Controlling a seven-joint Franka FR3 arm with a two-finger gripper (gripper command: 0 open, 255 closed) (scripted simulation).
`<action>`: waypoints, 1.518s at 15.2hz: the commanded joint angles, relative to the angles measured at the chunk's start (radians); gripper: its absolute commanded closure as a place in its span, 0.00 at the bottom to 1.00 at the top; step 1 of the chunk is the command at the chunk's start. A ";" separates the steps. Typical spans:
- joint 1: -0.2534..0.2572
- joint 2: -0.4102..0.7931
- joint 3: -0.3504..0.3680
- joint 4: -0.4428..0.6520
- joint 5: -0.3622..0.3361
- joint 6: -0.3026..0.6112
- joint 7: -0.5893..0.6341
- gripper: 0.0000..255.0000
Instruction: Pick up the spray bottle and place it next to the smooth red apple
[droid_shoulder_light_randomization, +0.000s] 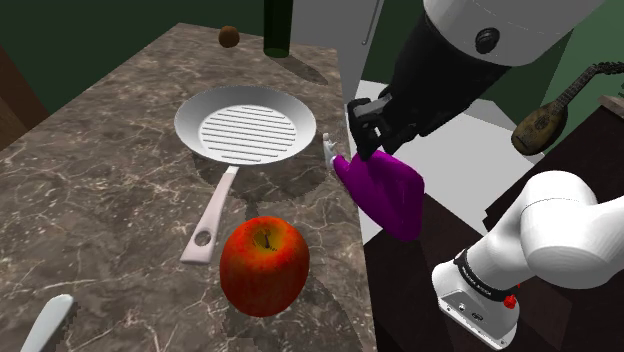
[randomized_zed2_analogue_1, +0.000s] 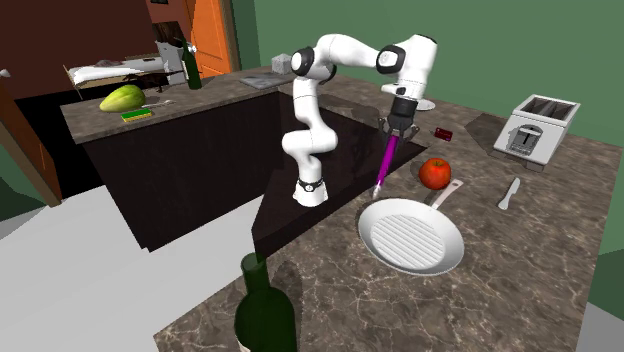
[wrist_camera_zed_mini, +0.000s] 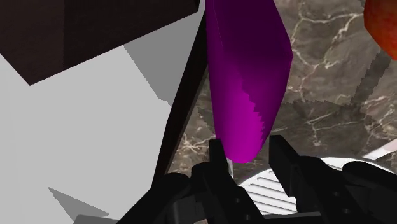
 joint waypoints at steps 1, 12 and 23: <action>0.004 -0.008 0.002 -0.036 0.004 0.023 0.004 1.00; 0.012 -0.018 0.012 -0.106 0.014 0.082 0.015 1.00; 0.004 0.000 0.017 0.037 0.008 -0.042 0.021 0.00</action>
